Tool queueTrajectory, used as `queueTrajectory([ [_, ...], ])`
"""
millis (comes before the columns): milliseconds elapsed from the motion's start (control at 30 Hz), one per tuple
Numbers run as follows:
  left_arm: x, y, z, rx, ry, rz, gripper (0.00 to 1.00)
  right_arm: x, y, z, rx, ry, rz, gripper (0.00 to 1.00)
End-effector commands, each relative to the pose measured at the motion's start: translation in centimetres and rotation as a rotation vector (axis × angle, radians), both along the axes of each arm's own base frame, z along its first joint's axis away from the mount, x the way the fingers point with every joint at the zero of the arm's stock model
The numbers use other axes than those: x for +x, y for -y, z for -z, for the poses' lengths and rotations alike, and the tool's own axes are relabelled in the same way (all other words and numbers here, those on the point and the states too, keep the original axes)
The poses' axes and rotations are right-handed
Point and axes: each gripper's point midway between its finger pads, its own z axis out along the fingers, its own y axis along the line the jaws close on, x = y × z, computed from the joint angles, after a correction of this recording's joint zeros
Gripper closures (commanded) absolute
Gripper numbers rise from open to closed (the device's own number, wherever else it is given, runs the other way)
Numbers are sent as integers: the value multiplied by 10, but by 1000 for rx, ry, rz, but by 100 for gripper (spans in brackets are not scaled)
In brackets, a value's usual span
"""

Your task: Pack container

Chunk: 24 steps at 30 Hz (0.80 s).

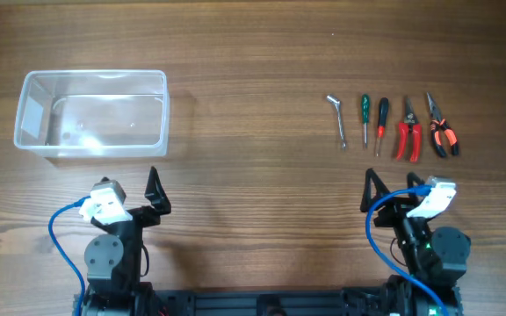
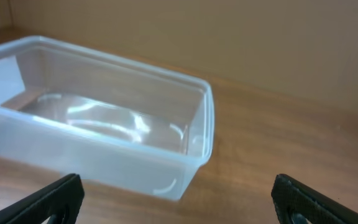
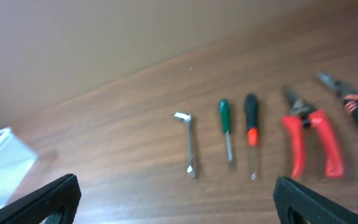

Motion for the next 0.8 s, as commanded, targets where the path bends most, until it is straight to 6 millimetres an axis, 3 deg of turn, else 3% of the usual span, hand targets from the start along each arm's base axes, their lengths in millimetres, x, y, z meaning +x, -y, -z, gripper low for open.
queueTrajectory([
  [0,-3,-12,-22,0,-27,-71,1,0,-11,-42,12,18,-60,0],
  [200,9,-27,-57,46,-168,-163,0,19,-5,-54,13,-230,-48,0],
  [333,34,-31,-83,69,-255,-191,0,38,-4,-60,22,-440,-56,0],
  [467,69,-40,-106,80,-385,-220,0,65,-1,-78,32,-600,-64,0],
  [600,109,-34,-122,56,-531,-102,0,99,2,-109,-54,-624,-124,0],
  [767,134,-38,-134,10,-616,-78,0,116,1,-116,-25,-612,-120,0],
])
